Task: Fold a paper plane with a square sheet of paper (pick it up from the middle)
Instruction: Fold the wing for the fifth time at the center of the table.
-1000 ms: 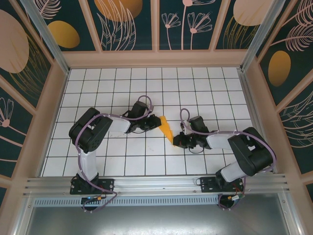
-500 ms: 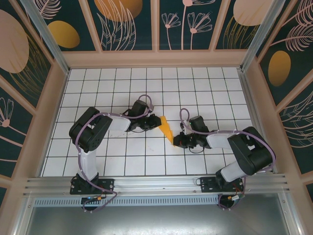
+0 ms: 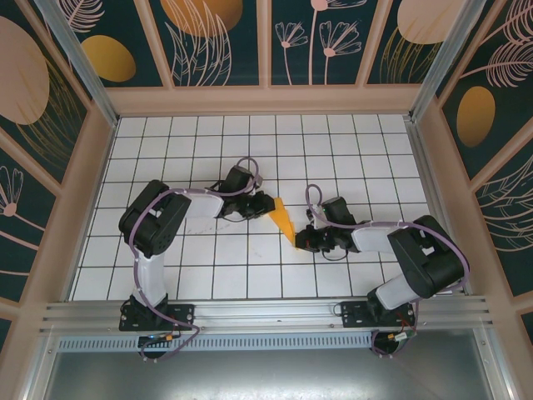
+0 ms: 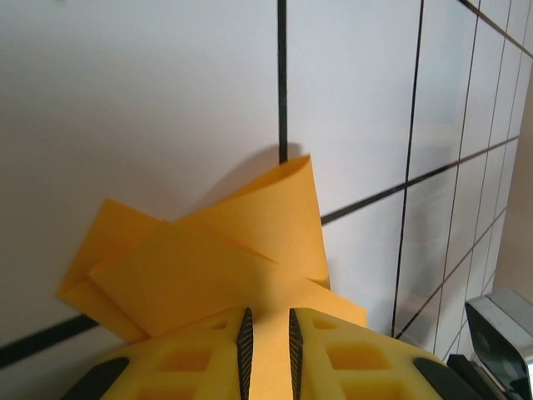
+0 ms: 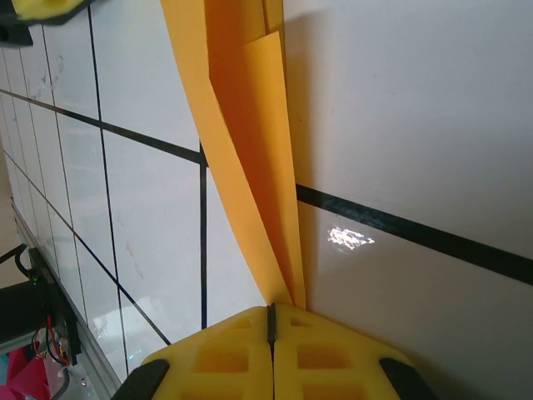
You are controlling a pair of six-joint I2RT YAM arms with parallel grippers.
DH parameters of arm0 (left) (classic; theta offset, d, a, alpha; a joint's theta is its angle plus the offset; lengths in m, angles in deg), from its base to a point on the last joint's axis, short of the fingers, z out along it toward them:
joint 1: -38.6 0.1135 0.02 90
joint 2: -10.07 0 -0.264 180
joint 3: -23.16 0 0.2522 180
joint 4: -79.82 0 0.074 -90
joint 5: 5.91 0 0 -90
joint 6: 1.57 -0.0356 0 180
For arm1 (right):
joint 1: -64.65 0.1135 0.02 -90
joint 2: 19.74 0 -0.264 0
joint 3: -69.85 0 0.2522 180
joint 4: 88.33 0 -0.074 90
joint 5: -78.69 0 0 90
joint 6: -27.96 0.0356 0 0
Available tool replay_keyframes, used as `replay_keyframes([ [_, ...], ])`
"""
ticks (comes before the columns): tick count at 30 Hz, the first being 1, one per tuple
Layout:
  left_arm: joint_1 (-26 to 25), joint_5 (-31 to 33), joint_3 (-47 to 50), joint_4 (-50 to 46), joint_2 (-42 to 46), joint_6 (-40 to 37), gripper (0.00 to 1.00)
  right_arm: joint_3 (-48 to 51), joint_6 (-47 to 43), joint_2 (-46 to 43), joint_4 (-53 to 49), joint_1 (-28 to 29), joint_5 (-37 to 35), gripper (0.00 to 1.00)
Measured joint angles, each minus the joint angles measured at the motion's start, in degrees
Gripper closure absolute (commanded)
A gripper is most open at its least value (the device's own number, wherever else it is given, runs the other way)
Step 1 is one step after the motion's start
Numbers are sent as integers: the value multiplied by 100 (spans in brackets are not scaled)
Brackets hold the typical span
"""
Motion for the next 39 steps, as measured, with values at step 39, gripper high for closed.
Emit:
replay_keyframes([
  [39,-680,457,579,588,1121,-149,74,-131,-61,151,-162,-85,221,93],
])
